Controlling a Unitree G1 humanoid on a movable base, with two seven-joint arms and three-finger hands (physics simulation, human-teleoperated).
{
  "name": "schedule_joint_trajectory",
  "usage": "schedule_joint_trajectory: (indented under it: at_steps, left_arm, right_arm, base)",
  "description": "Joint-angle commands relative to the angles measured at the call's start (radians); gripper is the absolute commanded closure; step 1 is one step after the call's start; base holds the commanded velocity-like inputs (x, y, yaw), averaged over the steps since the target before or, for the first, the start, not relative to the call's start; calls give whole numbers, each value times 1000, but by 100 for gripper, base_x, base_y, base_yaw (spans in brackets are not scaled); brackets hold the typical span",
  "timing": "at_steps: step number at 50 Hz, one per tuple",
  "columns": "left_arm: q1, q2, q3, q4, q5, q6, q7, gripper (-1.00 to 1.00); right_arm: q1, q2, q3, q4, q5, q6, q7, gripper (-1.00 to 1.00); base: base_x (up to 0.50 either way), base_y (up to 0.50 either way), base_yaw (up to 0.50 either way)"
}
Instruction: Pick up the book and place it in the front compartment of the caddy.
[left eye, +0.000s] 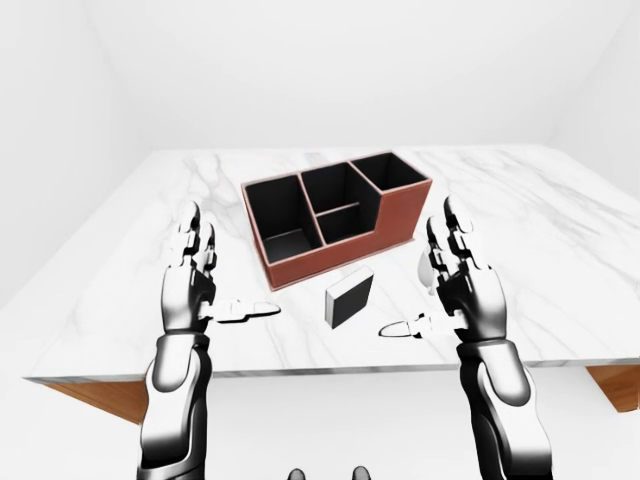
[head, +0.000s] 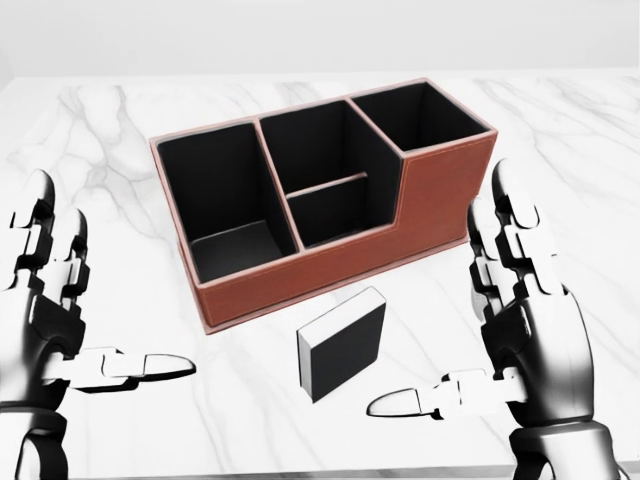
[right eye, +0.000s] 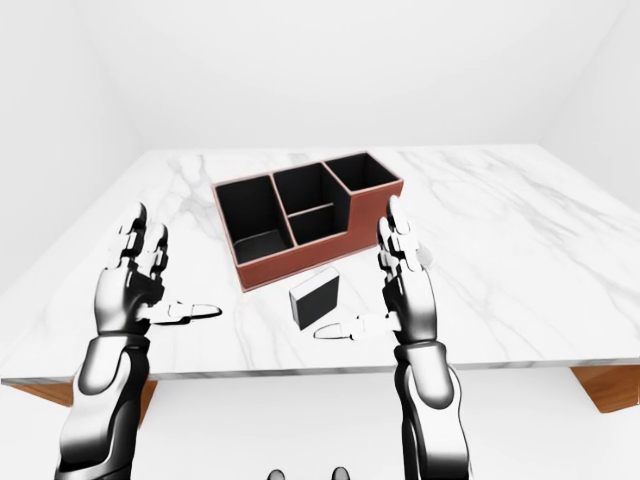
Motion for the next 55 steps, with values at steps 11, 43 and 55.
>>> schedule_joint_trajectory:
  at_steps: [11,43,55]
  left_arm:
    - [-22,8,18,-10,-14,0,0,-100]
    - [-15,8,20,-36,-20,0,-3,-100]
    - [-14,7,17,-35,-18,0,-3,-100]
  right_arm:
    - [3,1,3,-23,4,0,8,-100]
    - [-9,0,-1,6,-20,0,-21,-100]
    - [-2,-1,-13,-24,25,0,2,-100]
  base:
    - [27,-3,0]
    - [11,4,0]
    - [12,0,0]
